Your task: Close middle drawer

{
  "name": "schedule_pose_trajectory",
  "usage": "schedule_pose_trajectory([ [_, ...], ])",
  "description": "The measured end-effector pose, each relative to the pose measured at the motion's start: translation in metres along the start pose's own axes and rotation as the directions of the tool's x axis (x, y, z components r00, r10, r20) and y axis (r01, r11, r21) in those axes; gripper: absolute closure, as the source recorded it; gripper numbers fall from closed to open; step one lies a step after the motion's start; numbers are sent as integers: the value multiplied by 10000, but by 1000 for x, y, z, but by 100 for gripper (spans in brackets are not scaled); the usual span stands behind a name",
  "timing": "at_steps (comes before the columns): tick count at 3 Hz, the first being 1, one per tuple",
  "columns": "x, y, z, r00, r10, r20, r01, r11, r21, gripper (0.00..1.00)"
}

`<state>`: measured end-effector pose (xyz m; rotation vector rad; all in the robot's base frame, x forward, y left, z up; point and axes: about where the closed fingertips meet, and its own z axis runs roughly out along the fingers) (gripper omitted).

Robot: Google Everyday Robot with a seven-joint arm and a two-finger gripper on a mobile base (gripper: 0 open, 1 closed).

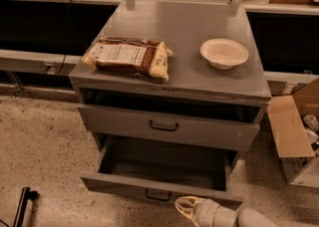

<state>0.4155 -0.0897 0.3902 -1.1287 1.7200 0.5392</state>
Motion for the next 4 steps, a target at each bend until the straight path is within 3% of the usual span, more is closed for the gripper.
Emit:
schedule_pose_trajectory([
  [1, 0, 0, 0, 10000, 0, -1, 0, 10000, 0, 100],
  [2, 9, -28, 28, 9995, -90, -290, 95, 9998, 175, 100],
  [4, 19, -58, 75, 9970, -105, -766, 125, 9996, 250, 100],
])
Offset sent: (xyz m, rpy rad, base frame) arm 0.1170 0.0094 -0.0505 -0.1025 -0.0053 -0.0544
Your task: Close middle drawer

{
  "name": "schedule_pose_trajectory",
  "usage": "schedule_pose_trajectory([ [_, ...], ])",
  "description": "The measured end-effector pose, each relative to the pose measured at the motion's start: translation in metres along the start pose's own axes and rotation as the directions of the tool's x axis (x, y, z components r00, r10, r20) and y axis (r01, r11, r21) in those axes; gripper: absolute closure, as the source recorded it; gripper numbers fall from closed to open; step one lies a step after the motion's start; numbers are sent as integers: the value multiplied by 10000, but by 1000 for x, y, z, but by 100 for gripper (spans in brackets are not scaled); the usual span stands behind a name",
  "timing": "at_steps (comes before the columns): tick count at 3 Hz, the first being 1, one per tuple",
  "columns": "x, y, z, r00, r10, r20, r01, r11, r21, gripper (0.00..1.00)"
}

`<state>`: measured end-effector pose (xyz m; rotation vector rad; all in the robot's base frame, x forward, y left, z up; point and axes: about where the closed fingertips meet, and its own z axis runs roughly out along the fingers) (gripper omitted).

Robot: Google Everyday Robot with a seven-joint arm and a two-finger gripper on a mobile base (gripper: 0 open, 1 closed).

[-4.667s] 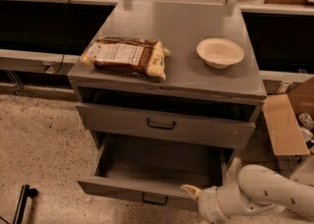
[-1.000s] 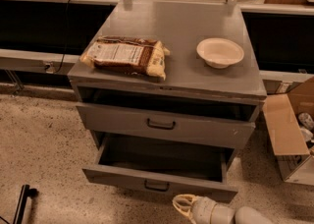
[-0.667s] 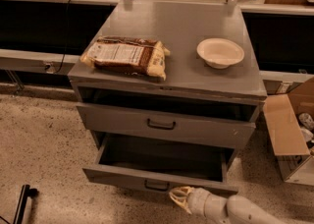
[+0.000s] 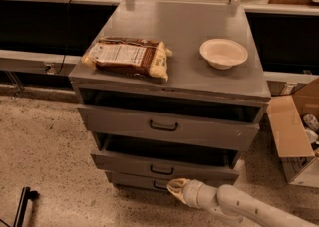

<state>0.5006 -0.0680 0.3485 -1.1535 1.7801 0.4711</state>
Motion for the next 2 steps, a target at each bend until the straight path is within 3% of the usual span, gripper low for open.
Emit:
schedule_pose_trajectory([
  [2, -5, -32, 43, 9997, 9, -229, -7, 10000, 80, 100],
])
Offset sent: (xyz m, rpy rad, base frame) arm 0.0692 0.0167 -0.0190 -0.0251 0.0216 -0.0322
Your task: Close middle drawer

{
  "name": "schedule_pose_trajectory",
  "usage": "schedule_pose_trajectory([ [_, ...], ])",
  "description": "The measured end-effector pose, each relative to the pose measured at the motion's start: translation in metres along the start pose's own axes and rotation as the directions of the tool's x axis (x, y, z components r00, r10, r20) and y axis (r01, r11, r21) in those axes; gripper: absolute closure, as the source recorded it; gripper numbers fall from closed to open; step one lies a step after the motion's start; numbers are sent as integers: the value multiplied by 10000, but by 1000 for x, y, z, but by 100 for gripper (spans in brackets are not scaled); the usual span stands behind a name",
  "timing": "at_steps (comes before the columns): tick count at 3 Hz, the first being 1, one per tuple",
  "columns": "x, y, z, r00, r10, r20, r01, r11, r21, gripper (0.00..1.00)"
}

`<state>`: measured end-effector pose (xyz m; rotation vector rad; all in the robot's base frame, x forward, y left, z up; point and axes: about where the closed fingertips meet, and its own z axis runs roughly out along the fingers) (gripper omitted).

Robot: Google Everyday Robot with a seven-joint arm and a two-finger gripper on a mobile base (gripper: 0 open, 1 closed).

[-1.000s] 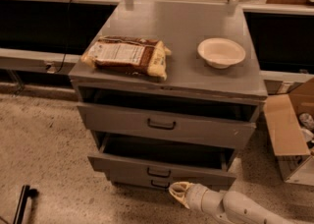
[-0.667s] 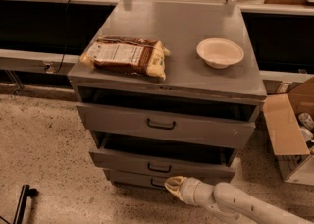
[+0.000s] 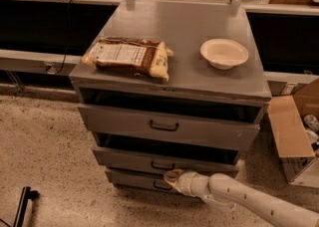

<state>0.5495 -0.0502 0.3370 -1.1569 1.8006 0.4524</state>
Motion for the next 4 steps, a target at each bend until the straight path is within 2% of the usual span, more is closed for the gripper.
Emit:
schedule_pose_trajectory([
  [2, 10, -4, 3, 9995, 303, 103, -303, 9995, 37, 100],
  [3, 19, 21, -13, 9976, 375, 585, -349, 9984, -447, 100],
  [4, 30, -1, -12, 9967, 571, 583, -557, 9981, -257, 100],
])
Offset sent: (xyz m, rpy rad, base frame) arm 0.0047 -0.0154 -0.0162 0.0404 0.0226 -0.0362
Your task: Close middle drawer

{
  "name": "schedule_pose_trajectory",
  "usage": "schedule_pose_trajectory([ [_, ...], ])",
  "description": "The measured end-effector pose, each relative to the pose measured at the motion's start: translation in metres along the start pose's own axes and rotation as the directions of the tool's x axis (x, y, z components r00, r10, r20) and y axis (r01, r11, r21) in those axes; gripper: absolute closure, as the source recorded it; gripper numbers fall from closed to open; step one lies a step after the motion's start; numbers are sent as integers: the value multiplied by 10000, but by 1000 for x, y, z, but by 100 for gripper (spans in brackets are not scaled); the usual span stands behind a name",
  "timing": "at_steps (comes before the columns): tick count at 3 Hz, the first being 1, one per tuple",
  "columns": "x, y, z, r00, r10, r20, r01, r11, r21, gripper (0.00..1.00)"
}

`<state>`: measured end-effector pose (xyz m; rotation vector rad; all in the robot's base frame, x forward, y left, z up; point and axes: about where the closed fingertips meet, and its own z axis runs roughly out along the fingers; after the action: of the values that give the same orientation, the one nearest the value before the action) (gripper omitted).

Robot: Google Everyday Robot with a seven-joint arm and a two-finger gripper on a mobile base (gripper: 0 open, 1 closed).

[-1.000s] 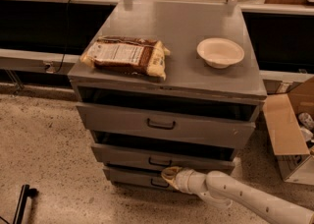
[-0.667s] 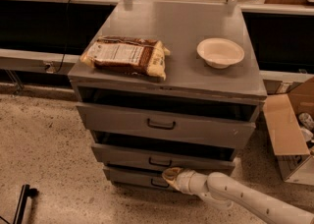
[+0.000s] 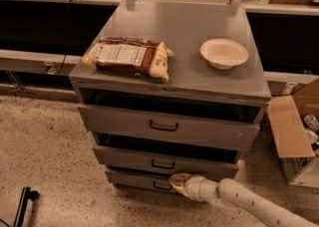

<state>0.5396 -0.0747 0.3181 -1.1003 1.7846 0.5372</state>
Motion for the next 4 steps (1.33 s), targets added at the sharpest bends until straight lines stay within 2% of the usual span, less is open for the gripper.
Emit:
schedule_pose_trajectory([
  [2, -3, -11, -4, 9998, 12, 217, -10, 9999, -129, 100],
  [4, 2, -3, -10, 9995, 148, 283, -135, 9988, -465, 100],
])
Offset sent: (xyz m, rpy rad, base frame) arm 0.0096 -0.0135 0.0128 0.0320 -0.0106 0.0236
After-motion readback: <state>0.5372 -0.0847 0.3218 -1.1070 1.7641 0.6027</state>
